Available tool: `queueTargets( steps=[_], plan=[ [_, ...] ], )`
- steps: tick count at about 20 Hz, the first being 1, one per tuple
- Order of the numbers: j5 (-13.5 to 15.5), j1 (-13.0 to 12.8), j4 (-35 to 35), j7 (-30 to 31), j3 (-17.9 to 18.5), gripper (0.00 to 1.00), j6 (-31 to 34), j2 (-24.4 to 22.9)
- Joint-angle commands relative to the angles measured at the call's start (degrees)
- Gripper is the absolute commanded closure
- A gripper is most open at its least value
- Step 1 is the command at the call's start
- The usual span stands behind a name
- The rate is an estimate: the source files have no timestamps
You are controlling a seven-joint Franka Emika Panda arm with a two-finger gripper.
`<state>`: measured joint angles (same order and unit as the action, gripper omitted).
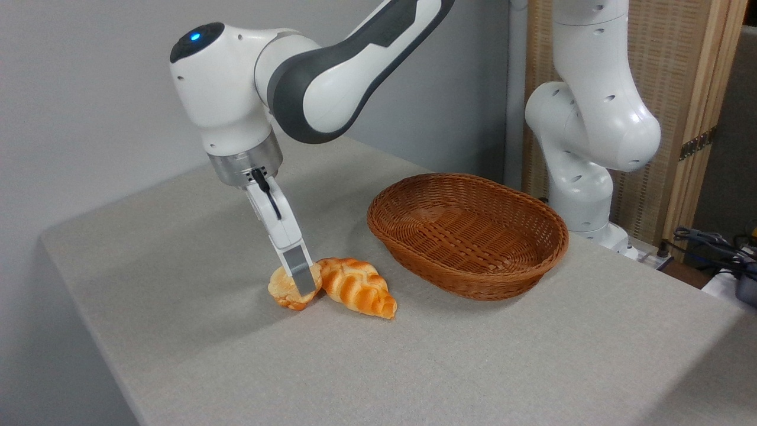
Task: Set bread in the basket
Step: 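Lower the open gripper down onto the round bread roll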
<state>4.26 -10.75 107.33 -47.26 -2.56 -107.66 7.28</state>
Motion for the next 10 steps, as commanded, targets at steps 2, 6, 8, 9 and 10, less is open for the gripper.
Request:
queueTargets(
  steps=[2,6,8,9,10],
  plan=[
    [0.92,-1.46,-0.1,-1.26,0.18,0.0,-0.89,1.59],
    [0.83,-1.73,-0.1,-1.26,0.18,0.0,-2.56,2.47],
    [0.22,-1.73,-0.19,-1.7,0.18,0.0,-2.64,2.56],
    [0.22,-1.73,-0.27,-3.09,0.27,0.04,-2.65,2.48],
    [0.22,-1.65,-0.27,-4.59,0.27,0.13,-2.65,2.39]
  ],
)
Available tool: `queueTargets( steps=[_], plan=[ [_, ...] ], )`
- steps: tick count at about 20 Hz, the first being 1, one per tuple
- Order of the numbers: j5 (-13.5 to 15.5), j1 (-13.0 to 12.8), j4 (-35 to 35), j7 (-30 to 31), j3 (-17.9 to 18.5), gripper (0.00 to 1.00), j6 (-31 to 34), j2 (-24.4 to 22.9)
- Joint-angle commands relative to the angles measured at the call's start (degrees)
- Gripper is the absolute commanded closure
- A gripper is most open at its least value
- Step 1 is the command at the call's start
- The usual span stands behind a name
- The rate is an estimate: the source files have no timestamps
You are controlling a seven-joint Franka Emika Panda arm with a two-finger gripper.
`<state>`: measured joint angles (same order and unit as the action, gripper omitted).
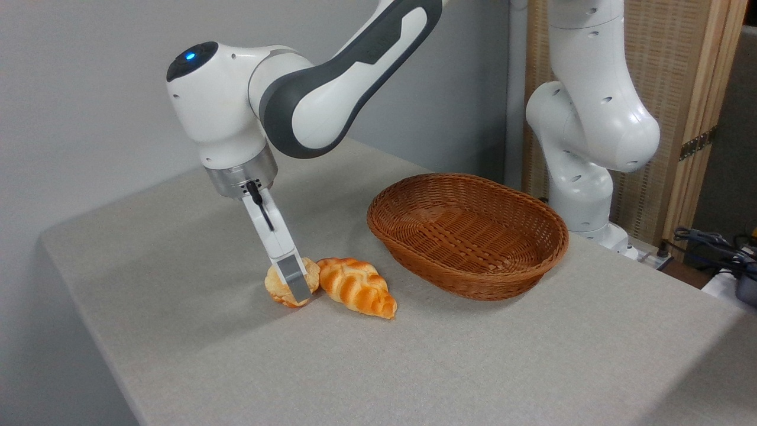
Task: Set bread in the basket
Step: 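Close the gripper fingers around the round bread roll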
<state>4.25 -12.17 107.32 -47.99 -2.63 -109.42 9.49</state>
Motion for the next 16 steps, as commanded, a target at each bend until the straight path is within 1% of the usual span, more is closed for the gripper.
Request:
queueTargets(
  steps=[1,2,3,4,11,13,16],
  plan=[
    [0.23,-0.22,-0.27,-3.87,0.34,0.24,-0.8,0.18],
    [0.32,-0.22,-0.36,-3.69,0.34,0.36,-0.8,0.01],
    [0.76,-0.22,-0.36,-3.69,0.34,0.45,-0.8,-0.08],
    [0.93,-0.22,-0.36,-3.69,0.34,0.47,-0.8,-0.08],
    [1.2,-0.05,-0.53,-3.6,0.61,0.47,-0.18,-0.43],
    [2.95,-0.05,-1.06,-3.6,0.96,0.47,-0.27,-0.43],
    [3.31,0.04,-1.15,-3.6,1.05,0.47,-0.18,-0.52]
  ],
)
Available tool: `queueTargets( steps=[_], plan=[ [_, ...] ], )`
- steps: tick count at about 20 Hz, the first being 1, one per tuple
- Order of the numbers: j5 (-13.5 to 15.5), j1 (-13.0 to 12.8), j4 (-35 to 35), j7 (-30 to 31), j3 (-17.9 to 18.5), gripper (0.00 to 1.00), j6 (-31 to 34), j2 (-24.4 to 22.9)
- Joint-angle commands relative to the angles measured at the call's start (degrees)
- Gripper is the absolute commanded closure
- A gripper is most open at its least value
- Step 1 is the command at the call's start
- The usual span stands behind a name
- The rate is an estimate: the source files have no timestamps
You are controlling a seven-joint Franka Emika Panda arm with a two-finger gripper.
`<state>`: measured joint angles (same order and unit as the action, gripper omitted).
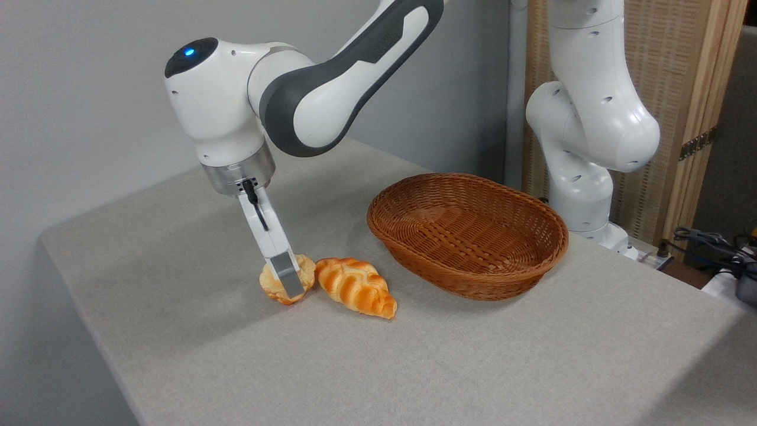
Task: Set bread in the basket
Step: 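Close the gripper fingers around the round bread roll, then lift the held bread roll and carry it over the wicker basket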
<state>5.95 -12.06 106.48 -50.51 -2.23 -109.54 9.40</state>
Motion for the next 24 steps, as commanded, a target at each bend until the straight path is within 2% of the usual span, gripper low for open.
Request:
queueTargets(
  steps=[1,2,6,10,13,19,21,24],
  plan=[
    [1.61,-0.07,-0.31,-1.08,0.65,0.48,-0.06,-0.44],
    [1.61,-0.07,-0.31,-1.08,0.65,0.51,-0.06,-0.52],
    [1.7,0.01,-1.1,-0.9,0.65,0.49,0.2,-1.48],
    [1.61,0.28,-1.46,0.5,0.91,0.44,3.27,-6.32],
    [1.7,0.28,-1.37,5.41,1.61,0.44,4.42,-9.92],
    [1.35,0.28,-1.11,9.9,4.16,0.43,22.33,-14.85],
    [1.35,0.28,-0.58,9.91,4.16,0.34,25.41,-15.11],
    [1.09,0.28,2.14,9.12,4.25,0.3,30.42,-15.55]
  ],
)
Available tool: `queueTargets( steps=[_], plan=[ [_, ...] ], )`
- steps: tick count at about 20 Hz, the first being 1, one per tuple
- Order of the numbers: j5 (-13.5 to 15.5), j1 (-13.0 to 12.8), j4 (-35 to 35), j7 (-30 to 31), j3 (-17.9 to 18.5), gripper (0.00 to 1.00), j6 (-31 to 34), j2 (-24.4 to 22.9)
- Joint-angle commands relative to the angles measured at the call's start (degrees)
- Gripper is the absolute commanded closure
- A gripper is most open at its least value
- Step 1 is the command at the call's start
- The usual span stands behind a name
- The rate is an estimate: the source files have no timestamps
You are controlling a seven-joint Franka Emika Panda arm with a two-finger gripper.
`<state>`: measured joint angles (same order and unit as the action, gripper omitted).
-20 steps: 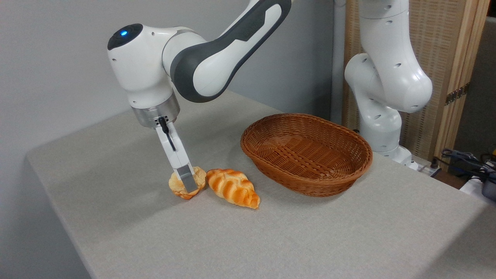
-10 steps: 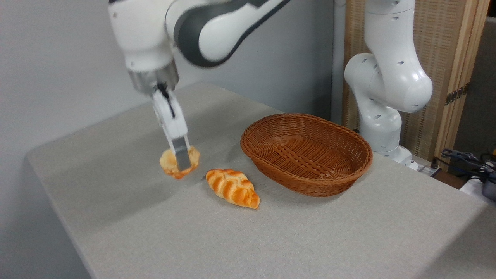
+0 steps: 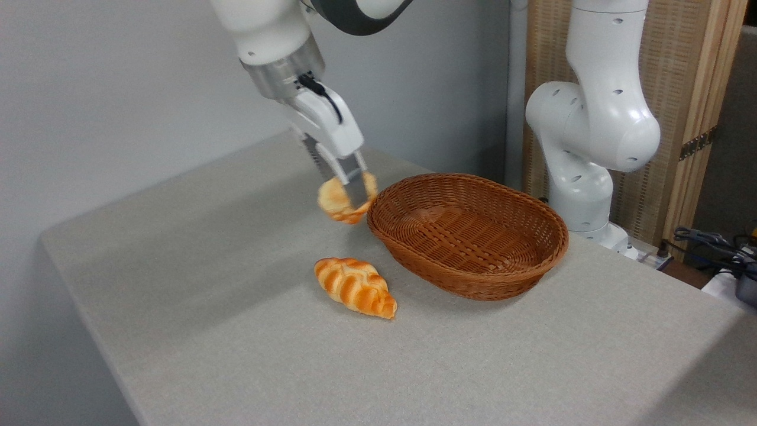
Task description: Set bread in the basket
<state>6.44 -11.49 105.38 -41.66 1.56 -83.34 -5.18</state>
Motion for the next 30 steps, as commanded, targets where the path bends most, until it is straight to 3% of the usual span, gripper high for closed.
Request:
queueTargets(
  steps=[1,3,4,8,24,28,30],
  plan=[
    [0.59,-0.38,4.21,0.35,0.47,0.23,5.55,-1.15],
    [0.5,-0.55,5.44,0.09,0.38,0.12,7.84,-1.15],
    [0.16,-0.55,6.49,0.0,0.38,0.01,8.63,-1.15],
    [0.15,-0.47,8.61,-4.13,0.38,0.0,10.56,-0.71],
    [-0.11,-0.82,8.62,-5.63,0.29,0.0,9.69,-0.09],
    [-0.2,-0.56,4.59,-5.63,0.64,0.0,4.35,-0.18],
    [-1.59,-0.55,1.33,-5.19,0.99,0.0,1.53,-0.18]
  ],
)
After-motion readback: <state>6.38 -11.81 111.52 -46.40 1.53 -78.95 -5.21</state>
